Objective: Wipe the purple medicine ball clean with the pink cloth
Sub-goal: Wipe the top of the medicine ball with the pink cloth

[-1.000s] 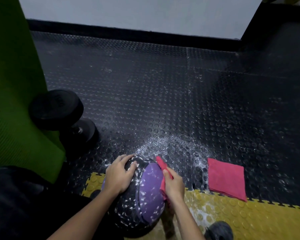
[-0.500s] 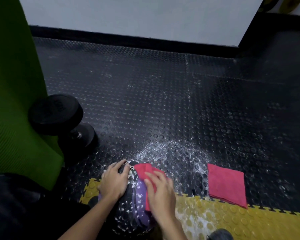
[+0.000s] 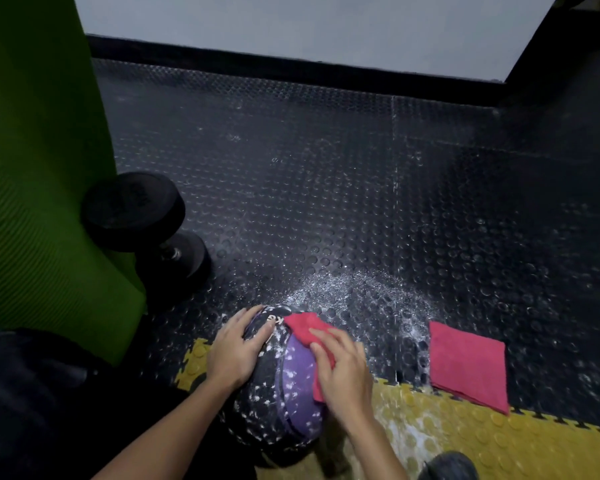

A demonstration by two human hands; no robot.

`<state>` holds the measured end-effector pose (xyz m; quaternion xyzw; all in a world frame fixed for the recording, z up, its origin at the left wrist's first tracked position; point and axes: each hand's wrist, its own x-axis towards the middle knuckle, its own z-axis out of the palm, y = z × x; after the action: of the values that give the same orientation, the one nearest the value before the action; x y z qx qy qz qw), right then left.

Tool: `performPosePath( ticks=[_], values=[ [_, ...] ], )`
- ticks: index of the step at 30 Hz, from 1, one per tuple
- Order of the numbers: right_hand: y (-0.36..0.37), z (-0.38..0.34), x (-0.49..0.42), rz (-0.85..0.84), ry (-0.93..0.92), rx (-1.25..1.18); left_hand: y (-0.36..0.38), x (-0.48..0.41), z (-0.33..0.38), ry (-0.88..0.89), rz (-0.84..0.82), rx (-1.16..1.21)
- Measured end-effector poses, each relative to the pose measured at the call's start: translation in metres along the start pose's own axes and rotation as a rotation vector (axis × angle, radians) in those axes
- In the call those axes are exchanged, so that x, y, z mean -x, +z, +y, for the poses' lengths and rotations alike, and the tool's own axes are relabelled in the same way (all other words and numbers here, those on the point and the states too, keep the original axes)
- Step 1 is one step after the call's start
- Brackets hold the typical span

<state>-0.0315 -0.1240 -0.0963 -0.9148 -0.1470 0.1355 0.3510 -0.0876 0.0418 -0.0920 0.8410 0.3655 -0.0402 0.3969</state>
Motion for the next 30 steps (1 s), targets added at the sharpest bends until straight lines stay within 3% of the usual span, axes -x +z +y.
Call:
performPosePath(
  ticks=[4,5,10,12,16,18,22,24,27,28,30],
  values=[
    [-0.010,0.024,-0.023,-0.019,0.336,-0.171,0.005,-0.002,0.005,0.035,-0.029,-0.026],
    [-0.010,0.023,-0.021,-0.007,0.318,-0.145,0.006,-0.002,0.005,0.039,-0.018,-0.027],
    [-0.001,-0.014,0.006,0.031,-0.114,0.000,0.005,-0.004,0.001,0.003,0.000,0.014],
    [0.000,-0.006,-0.005,0.026,-0.017,-0.019,0.004,-0.004,0.001,0.003,-0.005,0.011],
    [-0.009,0.021,-0.027,-0.048,0.394,-0.219,0.006,-0.002,0.006,0.031,0.013,-0.035],
    [-0.007,0.014,-0.023,-0.014,0.346,-0.170,0.007,-0.003,0.007,0.030,0.015,-0.036],
    [0.000,-0.005,0.002,0.069,0.058,0.022,0.006,-0.003,0.003,0.017,0.036,-0.002],
    [-0.004,0.002,-0.007,0.031,0.140,-0.039,0.006,-0.003,0.003,0.015,0.036,0.002],
    [-0.016,0.013,-0.028,-0.073,0.417,-0.162,0.008,-0.002,0.006,0.021,0.036,-0.034],
    [-0.018,0.010,-0.029,-0.087,0.438,-0.122,0.009,-0.002,0.009,0.027,0.035,-0.053],
    [-0.016,0.000,-0.022,-0.032,0.307,-0.015,0.010,-0.003,0.012,0.034,0.034,-0.074]
  ],
)
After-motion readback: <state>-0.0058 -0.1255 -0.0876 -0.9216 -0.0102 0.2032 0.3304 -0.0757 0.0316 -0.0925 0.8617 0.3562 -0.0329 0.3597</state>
